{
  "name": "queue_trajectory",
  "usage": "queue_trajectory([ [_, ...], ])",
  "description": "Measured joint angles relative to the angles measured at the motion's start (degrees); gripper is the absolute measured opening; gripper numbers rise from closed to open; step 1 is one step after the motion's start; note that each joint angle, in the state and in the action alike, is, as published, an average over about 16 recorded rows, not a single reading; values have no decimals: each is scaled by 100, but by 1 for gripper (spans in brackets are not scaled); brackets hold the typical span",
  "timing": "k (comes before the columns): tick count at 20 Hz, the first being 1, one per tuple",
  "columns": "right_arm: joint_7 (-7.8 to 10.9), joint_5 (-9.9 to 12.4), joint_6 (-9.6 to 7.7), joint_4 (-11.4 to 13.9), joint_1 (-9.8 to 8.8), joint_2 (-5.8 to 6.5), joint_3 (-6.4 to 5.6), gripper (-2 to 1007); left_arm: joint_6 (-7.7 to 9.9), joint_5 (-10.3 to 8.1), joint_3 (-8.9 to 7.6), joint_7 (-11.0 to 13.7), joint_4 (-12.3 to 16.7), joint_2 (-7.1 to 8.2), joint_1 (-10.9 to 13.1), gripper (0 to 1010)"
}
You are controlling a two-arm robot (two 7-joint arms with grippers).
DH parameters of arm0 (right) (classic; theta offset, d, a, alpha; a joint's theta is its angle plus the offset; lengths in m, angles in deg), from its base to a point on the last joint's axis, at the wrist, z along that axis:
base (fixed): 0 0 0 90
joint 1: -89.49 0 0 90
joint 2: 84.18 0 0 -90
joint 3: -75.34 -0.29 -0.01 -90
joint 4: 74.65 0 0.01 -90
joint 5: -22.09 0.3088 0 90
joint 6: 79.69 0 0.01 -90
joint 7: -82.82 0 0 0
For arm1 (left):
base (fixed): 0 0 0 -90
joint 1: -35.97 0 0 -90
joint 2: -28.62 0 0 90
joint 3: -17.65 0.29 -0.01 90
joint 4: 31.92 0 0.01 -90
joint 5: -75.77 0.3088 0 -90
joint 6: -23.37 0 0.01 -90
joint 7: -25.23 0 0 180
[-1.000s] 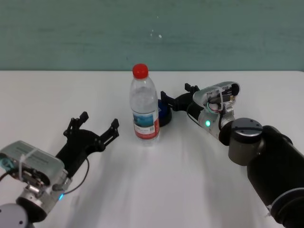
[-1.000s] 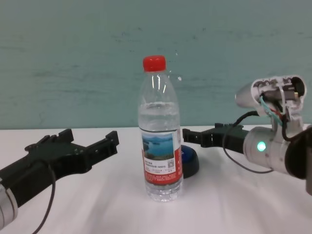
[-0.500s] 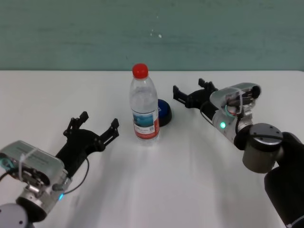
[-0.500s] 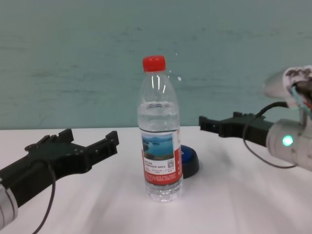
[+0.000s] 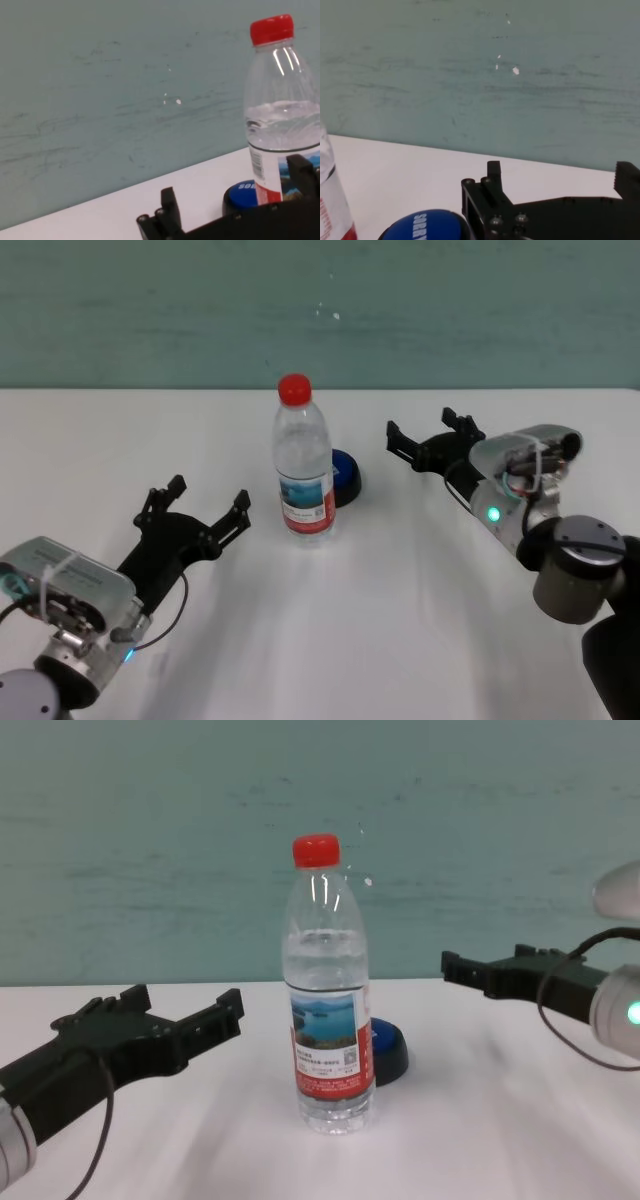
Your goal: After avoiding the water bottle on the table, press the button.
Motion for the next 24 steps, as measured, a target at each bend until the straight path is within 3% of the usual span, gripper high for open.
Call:
queue_trajectory([
  [10, -168, 62, 61, 578, -467, 73, -80, 1004, 0, 0, 0, 0, 0, 0, 0, 1010],
  [24, -423, -92, 224, 1312, -1136, 28, -169, 1004, 0, 0, 0, 0, 0, 0, 0, 1010],
])
